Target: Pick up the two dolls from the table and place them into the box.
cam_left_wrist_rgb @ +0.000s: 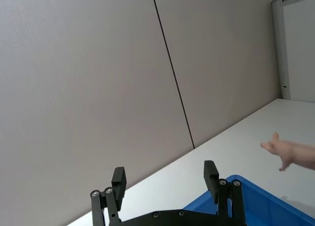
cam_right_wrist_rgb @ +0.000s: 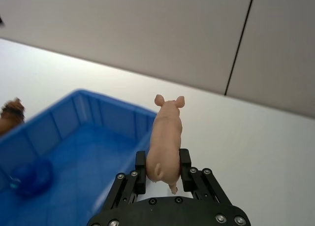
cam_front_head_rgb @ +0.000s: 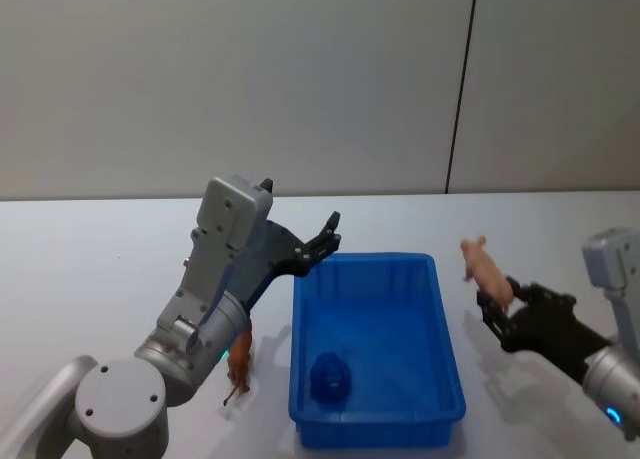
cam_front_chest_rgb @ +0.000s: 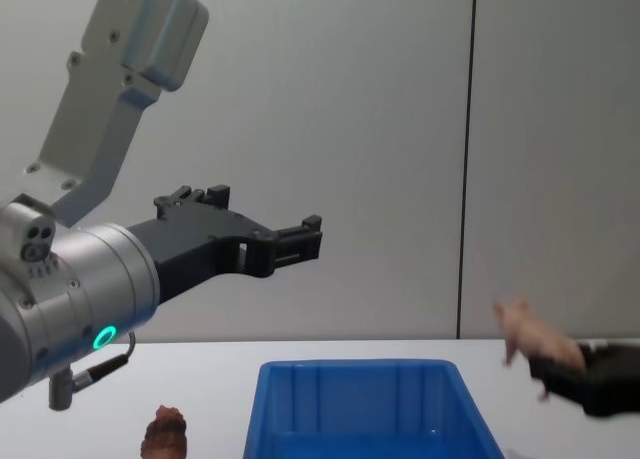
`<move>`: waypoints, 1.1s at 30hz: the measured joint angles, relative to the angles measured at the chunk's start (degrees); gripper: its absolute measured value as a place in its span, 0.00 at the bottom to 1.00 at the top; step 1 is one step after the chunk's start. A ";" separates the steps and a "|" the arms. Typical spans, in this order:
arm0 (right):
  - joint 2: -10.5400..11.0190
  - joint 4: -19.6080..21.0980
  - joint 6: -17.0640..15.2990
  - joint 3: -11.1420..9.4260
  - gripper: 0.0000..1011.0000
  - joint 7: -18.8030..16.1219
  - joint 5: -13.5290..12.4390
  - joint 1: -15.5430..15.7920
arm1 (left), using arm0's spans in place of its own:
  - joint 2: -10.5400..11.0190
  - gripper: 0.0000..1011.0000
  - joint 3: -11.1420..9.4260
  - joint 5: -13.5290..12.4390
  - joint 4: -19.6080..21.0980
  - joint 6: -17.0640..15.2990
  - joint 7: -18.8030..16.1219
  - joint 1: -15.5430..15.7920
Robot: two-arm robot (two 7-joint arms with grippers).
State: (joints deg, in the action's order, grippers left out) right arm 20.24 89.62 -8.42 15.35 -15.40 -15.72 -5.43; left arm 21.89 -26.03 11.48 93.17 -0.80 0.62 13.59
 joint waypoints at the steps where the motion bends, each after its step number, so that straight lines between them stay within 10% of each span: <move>1: -0.02 0.28 0.13 -0.01 0.37 -0.18 0.02 -0.11 | 0.00 0.99 0.00 0.00 0.00 0.00 0.00 0.00; 19: -2.56 3.02 -1.63 1.96 0.37 -6.66 -0.05 -2.83 | 0.00 0.99 0.00 0.00 0.00 0.00 0.00 0.00; 33: -4.39 2.03 -4.40 4.03 0.80 -7.57 0.87 -3.34 | 0.00 0.99 0.00 0.00 0.00 0.00 0.00 0.00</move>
State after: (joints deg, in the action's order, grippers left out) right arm 15.85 91.66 -12.82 19.37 -22.97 -14.85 -8.77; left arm 21.90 -26.03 11.48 93.17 -0.80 0.62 13.59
